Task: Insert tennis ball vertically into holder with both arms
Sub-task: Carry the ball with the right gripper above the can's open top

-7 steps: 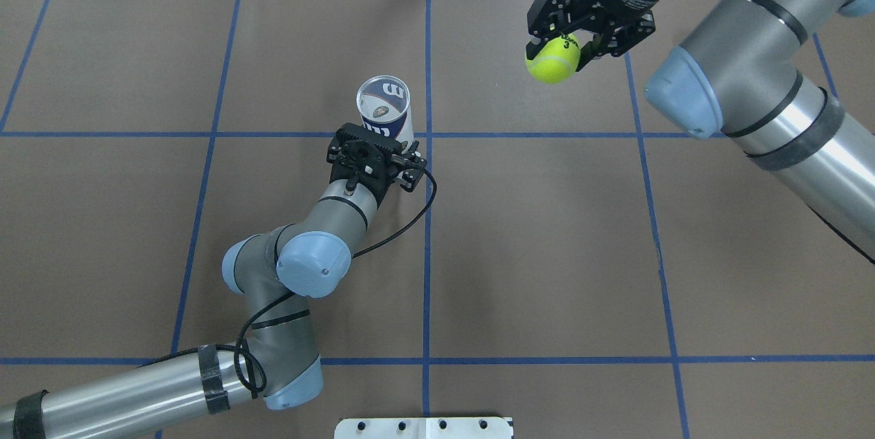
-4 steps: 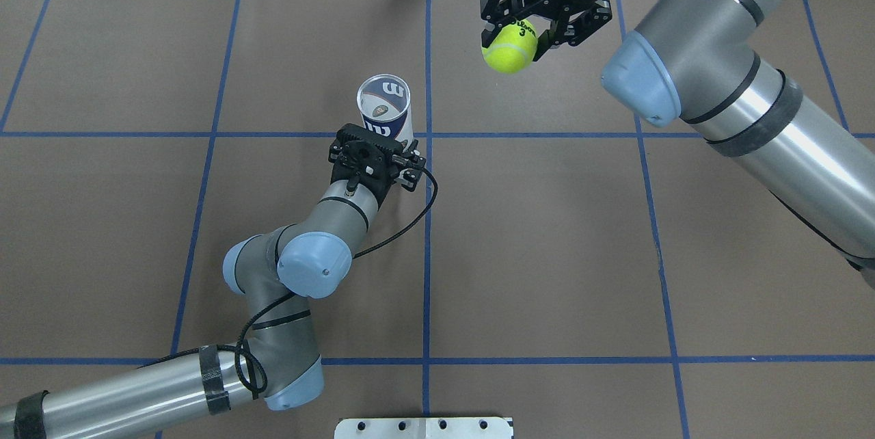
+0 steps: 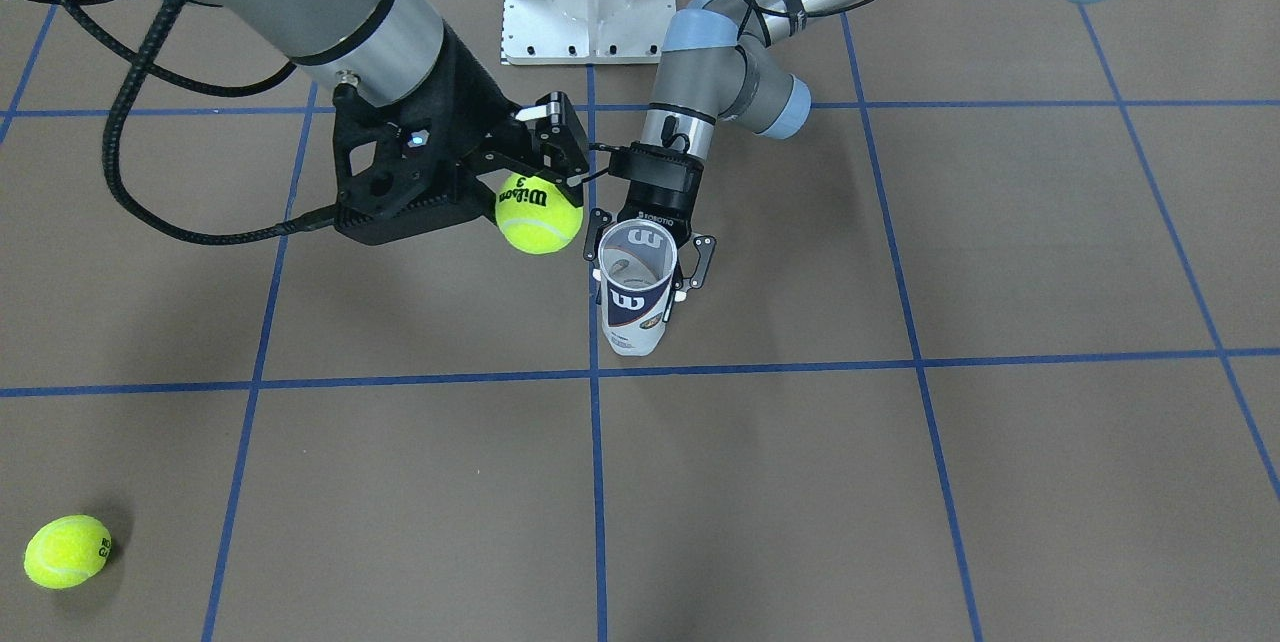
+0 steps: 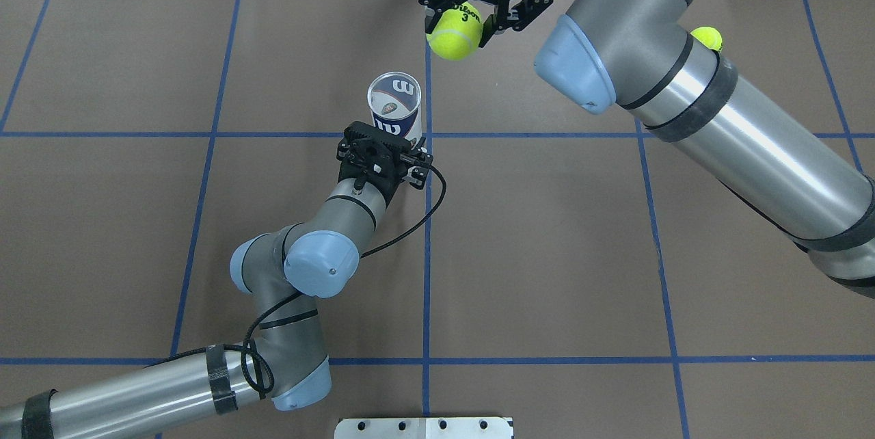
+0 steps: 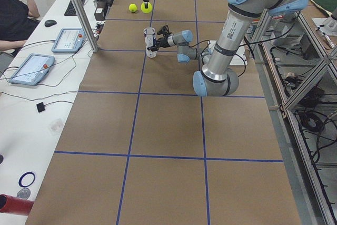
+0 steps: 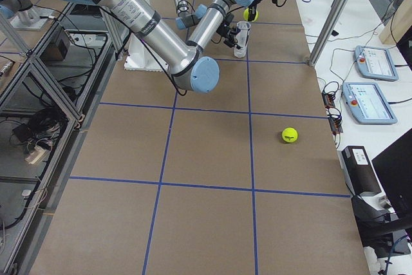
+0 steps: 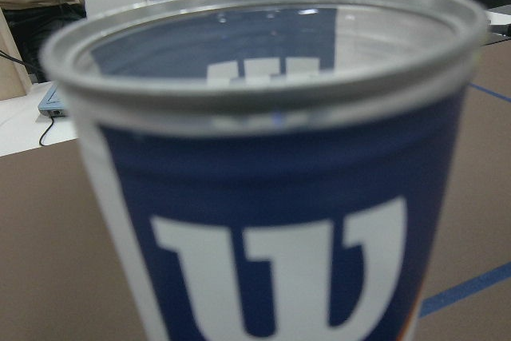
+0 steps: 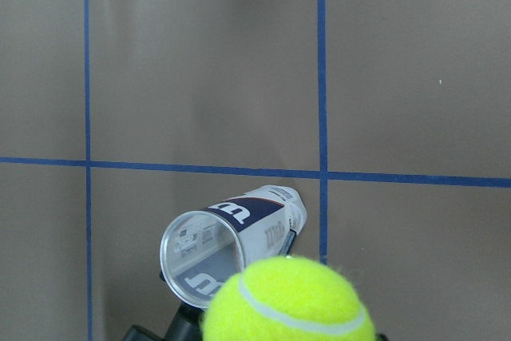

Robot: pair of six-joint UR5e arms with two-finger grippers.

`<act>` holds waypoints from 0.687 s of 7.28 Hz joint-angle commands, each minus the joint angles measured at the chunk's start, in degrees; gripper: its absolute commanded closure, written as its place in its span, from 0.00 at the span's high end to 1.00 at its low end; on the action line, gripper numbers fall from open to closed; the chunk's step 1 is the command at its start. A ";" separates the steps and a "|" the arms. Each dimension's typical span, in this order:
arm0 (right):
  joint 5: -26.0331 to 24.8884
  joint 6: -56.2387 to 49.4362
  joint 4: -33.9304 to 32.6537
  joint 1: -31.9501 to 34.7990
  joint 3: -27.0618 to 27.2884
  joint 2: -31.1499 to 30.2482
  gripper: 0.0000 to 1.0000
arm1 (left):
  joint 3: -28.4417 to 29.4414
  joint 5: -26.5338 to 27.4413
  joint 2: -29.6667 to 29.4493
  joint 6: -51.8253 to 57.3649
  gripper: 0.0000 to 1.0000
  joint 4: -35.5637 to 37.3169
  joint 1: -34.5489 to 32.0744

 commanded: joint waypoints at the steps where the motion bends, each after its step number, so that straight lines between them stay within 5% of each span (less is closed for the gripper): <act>1: -6.74 1.47 0.17 -3.94 -3.13 3.01 0.00 | 0.00 0.00 -0.09 0.01 0.79 0.07 0.00; 5: -6.95 3.32 0.35 -6.76 -7.18 5.83 0.00 | 0.00 0.00 -0.17 0.01 0.79 0.07 0.00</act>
